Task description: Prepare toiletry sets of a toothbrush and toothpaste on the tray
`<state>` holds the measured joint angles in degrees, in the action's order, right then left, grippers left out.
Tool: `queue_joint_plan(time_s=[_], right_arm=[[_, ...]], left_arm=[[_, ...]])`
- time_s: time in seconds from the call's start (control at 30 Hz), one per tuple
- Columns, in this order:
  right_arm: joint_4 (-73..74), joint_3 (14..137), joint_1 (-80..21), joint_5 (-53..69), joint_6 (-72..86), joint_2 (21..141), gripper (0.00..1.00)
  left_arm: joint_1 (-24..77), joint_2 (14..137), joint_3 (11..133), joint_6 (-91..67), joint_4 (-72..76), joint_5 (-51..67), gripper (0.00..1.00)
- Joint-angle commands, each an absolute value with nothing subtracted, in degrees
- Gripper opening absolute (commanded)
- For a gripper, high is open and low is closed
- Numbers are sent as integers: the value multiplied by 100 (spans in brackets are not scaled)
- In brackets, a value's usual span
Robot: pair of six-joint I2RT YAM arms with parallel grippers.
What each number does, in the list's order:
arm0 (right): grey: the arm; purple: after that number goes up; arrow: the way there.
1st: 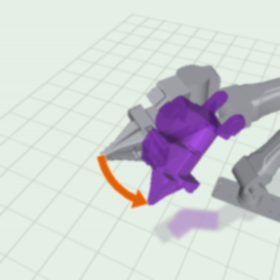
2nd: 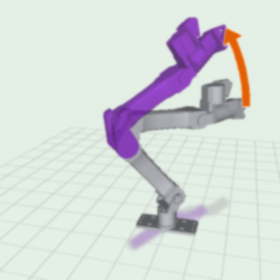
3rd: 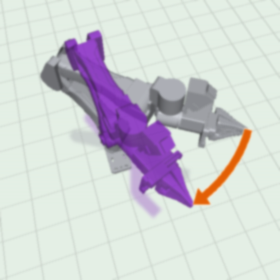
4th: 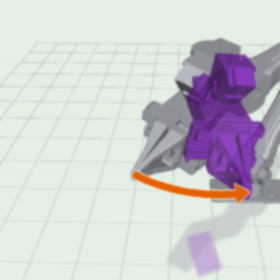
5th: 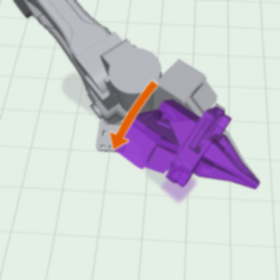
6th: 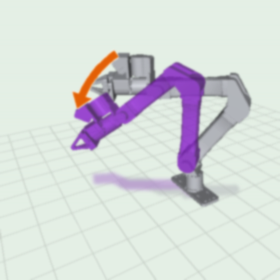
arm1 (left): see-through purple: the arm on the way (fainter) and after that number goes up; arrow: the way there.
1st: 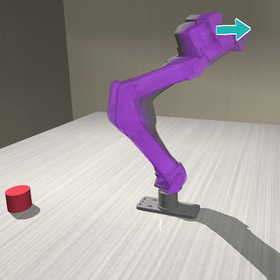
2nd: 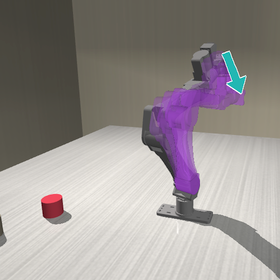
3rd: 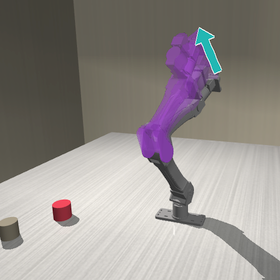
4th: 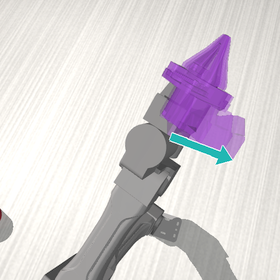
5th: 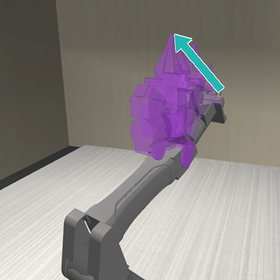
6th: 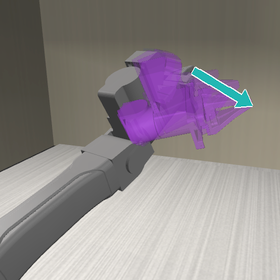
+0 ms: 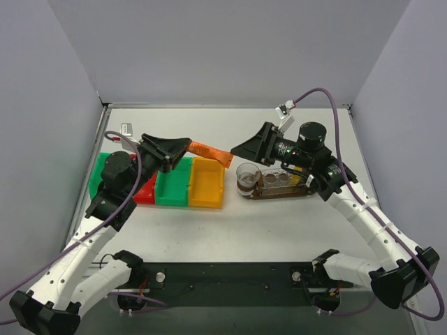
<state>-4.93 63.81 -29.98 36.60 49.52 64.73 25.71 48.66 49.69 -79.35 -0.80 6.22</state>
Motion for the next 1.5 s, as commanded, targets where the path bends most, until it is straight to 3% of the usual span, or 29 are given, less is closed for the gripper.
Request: queue_joint_plan(time_s=[0.0,0.77,1.17,1.23,1.43,1.47], right_arm=[[-940,6434,-2988,3964,5045,6618,49],[-1916,6398,-3454,4201,5528,7014,31],[-2162,6319,-3445,4131,5678,6926,31],[-2171,6328,-3454,4122,5669,6926,28],[-2180,6328,-3445,4113,5660,6926,0],[-2188,6328,-3445,4105,5660,6917,0]], left_arm=[[2505,4702,5053,-8060,422,501,0],[2479,4676,5036,-8182,677,606,0],[2479,4588,4966,-8191,686,598,0],[2479,4588,4966,-8191,694,606,0],[2479,4658,4983,-8104,817,764,0],[2479,4710,5018,-8086,826,843,0]])
